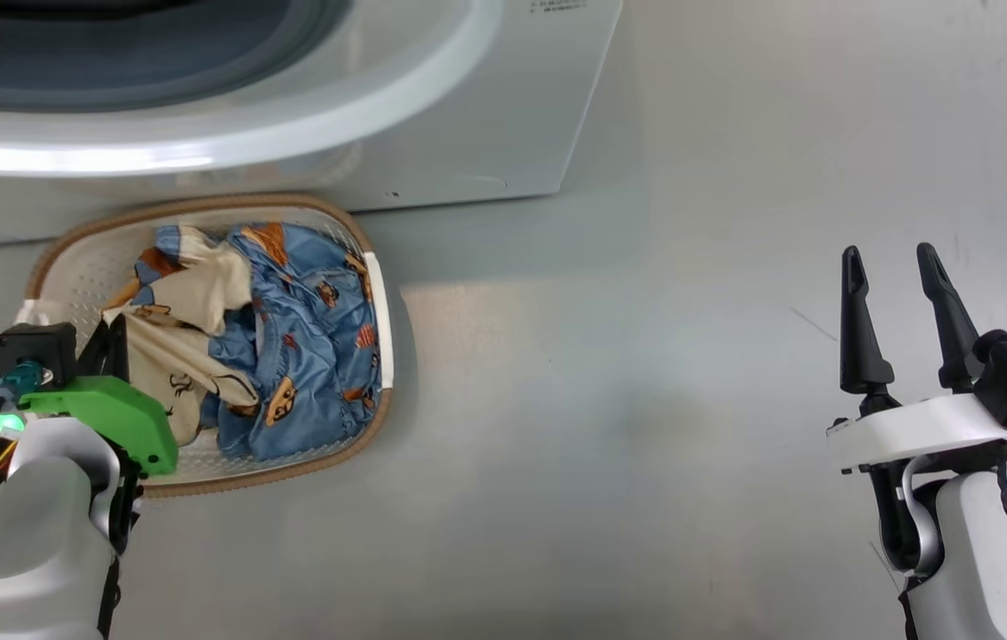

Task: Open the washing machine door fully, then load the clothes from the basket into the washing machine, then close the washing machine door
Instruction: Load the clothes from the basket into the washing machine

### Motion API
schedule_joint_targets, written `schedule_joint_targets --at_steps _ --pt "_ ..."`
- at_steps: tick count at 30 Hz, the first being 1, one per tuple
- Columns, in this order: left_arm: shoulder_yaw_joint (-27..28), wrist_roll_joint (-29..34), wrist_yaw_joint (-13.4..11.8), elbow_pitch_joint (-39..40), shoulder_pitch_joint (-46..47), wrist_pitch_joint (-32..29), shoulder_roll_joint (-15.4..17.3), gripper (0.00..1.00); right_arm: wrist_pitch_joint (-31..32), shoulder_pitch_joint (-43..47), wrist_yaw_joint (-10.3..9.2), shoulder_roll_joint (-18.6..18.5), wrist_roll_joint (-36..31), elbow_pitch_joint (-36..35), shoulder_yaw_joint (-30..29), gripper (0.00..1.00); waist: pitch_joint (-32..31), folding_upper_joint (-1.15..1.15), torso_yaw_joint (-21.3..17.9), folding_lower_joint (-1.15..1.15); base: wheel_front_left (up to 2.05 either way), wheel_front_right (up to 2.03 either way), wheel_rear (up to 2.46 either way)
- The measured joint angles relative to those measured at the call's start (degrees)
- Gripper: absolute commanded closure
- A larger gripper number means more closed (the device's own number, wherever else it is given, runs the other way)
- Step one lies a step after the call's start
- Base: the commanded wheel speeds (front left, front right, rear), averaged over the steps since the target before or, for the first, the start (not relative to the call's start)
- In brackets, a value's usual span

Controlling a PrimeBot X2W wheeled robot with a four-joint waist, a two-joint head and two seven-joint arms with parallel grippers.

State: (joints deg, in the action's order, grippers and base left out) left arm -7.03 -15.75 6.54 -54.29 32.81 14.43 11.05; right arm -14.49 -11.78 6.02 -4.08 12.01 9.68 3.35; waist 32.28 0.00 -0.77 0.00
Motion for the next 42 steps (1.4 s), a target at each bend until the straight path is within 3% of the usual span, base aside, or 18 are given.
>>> schedule_joint_targets --at_steps 24,42 --pt "7.6 0.2 0.0 27.4 -11.8 0.0 -3.6 1.0 0.0 5.6 0.49 -1.5 0.1 2.9 0.1 0.0 -16.5 0.0 3.8 0.0 0.0 0.0 0.0" --pt "9.1 2.3 0.0 35.7 -22.9 0.0 -5.8 1.0 0.0 10.1 0.94 -2.5 0.1 3.6 1.0 0.0 -26.5 0.0 4.8 0.0 0.0 0.0 0.0"
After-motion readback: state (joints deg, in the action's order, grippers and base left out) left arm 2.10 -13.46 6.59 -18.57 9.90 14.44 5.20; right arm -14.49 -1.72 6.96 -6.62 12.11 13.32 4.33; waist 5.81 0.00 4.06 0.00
